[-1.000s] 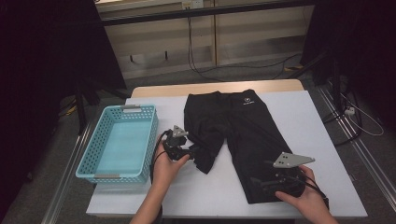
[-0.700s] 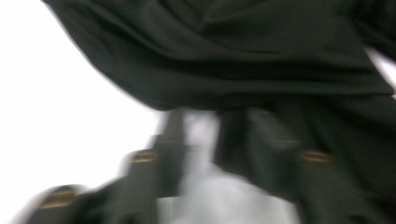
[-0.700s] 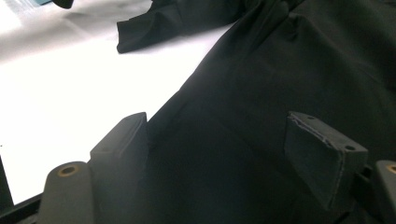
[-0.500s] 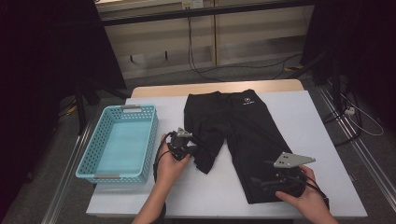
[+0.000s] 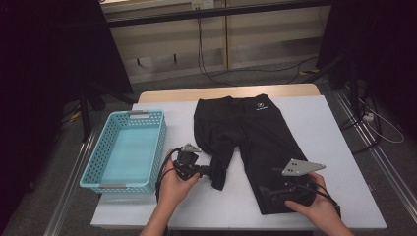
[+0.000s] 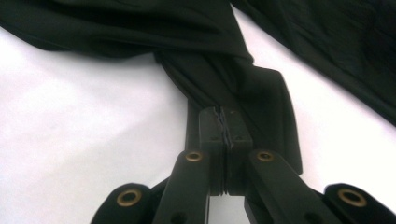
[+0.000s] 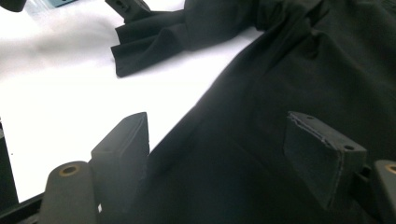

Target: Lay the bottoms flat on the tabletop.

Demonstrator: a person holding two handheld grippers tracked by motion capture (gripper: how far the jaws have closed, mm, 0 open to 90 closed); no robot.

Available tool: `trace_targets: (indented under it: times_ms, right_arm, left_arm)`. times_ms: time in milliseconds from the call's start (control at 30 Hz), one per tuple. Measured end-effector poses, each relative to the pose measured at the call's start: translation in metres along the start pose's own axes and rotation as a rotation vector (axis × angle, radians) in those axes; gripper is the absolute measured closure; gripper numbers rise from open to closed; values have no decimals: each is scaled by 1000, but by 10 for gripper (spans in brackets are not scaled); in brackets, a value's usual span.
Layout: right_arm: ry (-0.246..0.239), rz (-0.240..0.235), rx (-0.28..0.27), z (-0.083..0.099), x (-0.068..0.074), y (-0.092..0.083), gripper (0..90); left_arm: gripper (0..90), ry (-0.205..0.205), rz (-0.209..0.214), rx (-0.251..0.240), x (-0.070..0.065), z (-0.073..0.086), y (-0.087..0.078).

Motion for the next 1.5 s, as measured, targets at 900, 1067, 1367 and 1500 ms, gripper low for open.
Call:
trace_targets:
  times_ms: [900,1067,1367,1500]
  right_arm:
    - [-63,-69,27,-19,31,38,237]
    - [-57,-65,24,-18,29,36,237]
    - [-35,-38,7,-15,17,25,237]
    - [-29,-29,6,-14,14,23,237]
  left_arm:
    - [508,12,-8,-104,-12,1,-22]
    - [474,78,-8,-86,-21,-1,-8]
    - [481,163,-12,-73,-41,-8,21]
    - [533,166,11,-41,-49,-8,31]
Point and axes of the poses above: each handheld gripper's, and its own axes: y roughly forward along the jaws, z roughly out of its underside, x roughly to its left, the point moved 7 cm from there along y, roughly forward along the jaws, and after that the axes turned 12 degrees about y, right-handed, at the moved point
